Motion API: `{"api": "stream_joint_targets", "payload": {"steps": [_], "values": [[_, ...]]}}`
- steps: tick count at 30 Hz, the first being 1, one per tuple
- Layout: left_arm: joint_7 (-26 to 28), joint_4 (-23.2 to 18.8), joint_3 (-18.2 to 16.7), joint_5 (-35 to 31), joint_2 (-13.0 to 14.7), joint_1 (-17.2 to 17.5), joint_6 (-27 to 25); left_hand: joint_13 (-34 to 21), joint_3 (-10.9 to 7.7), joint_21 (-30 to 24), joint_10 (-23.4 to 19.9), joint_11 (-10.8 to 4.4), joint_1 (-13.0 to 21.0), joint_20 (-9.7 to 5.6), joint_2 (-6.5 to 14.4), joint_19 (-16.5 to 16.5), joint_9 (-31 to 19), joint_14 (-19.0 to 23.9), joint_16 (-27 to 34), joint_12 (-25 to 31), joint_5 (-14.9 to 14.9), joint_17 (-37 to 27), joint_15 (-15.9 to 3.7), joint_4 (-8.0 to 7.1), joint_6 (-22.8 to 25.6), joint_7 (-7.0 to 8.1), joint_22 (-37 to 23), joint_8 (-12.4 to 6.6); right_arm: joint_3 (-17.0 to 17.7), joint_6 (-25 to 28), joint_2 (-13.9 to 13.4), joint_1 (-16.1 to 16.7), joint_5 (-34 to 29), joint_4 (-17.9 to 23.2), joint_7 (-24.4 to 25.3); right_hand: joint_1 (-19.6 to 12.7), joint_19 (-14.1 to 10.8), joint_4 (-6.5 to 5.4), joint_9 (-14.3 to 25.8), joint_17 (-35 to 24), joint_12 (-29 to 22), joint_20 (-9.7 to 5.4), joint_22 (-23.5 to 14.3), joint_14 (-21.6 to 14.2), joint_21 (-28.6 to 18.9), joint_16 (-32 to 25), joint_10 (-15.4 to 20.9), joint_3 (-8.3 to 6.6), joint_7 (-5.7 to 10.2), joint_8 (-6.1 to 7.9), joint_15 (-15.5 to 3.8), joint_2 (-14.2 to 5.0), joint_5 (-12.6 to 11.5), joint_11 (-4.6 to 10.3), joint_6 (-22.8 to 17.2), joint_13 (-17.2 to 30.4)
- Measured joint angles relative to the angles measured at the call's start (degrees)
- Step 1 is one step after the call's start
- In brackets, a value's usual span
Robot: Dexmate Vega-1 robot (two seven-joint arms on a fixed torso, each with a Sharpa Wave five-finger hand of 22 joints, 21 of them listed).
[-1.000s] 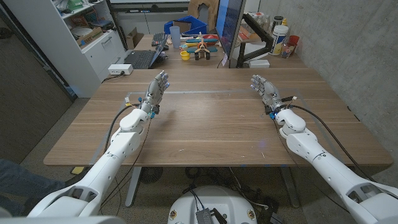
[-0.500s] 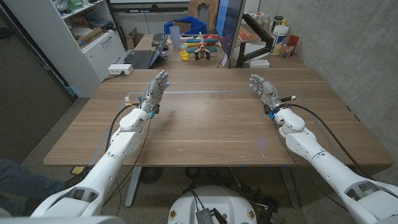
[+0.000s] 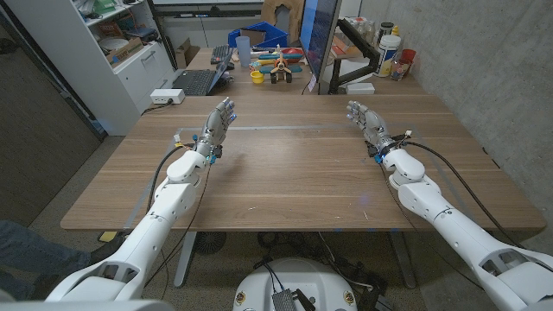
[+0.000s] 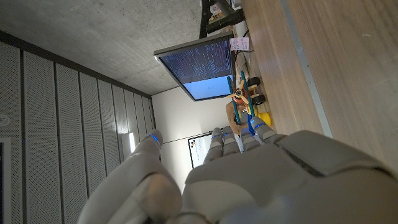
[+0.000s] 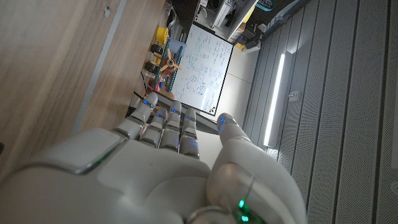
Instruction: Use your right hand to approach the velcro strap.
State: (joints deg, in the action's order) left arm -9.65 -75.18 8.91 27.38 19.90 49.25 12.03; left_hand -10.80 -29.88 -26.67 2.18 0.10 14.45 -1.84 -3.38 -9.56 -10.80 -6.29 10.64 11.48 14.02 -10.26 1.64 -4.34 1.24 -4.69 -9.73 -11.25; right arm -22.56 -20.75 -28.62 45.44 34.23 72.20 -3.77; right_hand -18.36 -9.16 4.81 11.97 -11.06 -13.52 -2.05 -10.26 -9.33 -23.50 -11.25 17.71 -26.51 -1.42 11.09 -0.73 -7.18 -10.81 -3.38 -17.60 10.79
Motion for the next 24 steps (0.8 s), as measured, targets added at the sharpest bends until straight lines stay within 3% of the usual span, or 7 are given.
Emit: {"api": "stream_joint_targets", "payload": {"steps": [12,20,24], "values": [[0.07,-0.24,-0.02,-0.08,-0.43,0.37,-0.01,0.0,0.0,0.41,0.0,0.0,0.0,0.0,0.0,0.0,0.0,0.0,0.0,0.0,0.0,0.0,0.0,0.0,0.31,0.31,0.0,0.0,0.06,-1.13,-0.49,-0.21,-0.42,-0.39,-0.45,0.0,-0.32,0.0,-0.02,0.14,0.0,-0.31,0.0,-0.32,0.22,0.0,0.21,0.0,0.93,0.0,-0.32,0.0,0.0,0.21,0.3,0.0],[0.38,-1.07,0.15,-0.28,-0.52,0.87,-0.1,0.0,0.0,0.61,0.0,0.0,0.22,0.0,0.23,0.0,0.0,0.0,0.0,0.0,0.0,0.0,0.0,0.0,0.31,0.31,0.0,-0.14,0.07,-2.43,-1.12,-0.48,-2.16,-0.42,-0.23,0.0,-0.31,0.17,-0.27,0.14,0.46,-0.31,0.01,-1.75,0.66,-0.21,-1.06,-0.17,2.48,0.0,-0.92,0.0,0.0,1.02,1.04,-0.01],[0.57,-1.45,0.15,-0.31,-0.41,1.09,-0.12,0.0,0.0,0.83,0.0,0.0,0.22,0.0,0.23,0.0,0.01,0.0,0.0,0.0,0.0,0.0,0.0,0.0,0.52,0.52,0.0,-0.23,0.07,-2.86,-1.41,-0.63,-2.89,-0.42,0.07,0.0,-0.31,0.17,-0.27,0.14,0.45,-0.31,0.14,-1.75,0.66,-0.21,-1.37,-0.17,2.48,0.0,-0.92,0.0,0.0,1.33,1.03,-0.01]]}}
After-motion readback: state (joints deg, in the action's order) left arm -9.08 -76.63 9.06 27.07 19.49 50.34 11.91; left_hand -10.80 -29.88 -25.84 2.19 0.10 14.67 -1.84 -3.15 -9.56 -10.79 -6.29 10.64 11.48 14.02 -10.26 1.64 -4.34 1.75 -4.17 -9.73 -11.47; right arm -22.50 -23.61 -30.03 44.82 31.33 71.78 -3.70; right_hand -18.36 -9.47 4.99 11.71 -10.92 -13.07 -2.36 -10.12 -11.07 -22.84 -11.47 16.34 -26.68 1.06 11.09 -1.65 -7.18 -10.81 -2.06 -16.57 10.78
